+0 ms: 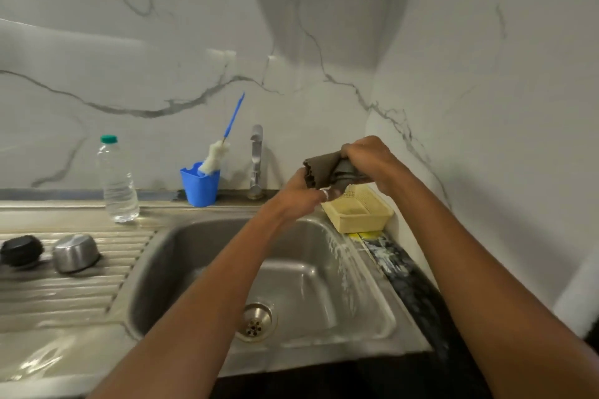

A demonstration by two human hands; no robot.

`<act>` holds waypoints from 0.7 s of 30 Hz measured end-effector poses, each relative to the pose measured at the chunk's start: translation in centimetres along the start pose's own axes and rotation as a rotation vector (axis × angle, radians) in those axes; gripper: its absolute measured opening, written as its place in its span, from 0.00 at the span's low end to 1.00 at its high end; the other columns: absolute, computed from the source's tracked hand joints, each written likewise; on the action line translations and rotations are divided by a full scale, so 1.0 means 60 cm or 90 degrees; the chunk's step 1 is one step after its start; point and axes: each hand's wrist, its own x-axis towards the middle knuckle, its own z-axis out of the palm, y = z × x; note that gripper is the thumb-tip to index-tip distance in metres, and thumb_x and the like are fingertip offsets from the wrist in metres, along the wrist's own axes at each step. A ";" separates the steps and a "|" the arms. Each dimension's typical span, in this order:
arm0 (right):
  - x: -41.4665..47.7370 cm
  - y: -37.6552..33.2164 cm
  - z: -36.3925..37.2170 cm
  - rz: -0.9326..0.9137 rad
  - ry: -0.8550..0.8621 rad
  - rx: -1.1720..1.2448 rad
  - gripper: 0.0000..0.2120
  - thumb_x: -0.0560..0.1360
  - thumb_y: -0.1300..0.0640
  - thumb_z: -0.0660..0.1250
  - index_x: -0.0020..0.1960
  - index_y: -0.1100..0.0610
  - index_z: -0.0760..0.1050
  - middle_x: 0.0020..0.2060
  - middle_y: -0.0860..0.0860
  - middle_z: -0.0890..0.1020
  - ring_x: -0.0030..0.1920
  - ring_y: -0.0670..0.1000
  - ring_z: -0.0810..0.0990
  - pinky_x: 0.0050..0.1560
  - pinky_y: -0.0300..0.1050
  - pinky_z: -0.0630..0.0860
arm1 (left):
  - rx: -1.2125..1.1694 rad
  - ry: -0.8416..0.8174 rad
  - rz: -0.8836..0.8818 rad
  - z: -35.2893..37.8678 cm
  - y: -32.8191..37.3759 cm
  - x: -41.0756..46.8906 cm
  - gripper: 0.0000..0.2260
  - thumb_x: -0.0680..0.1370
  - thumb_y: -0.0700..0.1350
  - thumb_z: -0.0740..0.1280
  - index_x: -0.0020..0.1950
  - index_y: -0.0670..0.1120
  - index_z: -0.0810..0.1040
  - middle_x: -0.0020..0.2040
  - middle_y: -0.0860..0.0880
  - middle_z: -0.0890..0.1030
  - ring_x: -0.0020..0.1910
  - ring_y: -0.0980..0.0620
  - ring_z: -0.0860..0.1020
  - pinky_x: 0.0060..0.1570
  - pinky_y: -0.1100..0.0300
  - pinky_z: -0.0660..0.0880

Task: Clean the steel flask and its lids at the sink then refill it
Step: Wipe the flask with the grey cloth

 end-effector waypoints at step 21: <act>-0.228 0.062 0.144 0.132 -0.422 0.304 0.15 0.78 0.51 0.72 0.62 0.57 0.80 0.52 0.55 0.86 0.52 0.52 0.84 0.49 0.48 0.80 | -0.203 0.179 -0.176 -0.116 -0.038 -0.237 0.23 0.71 0.58 0.78 0.56 0.43 0.83 0.49 0.44 0.88 0.51 0.45 0.86 0.57 0.45 0.82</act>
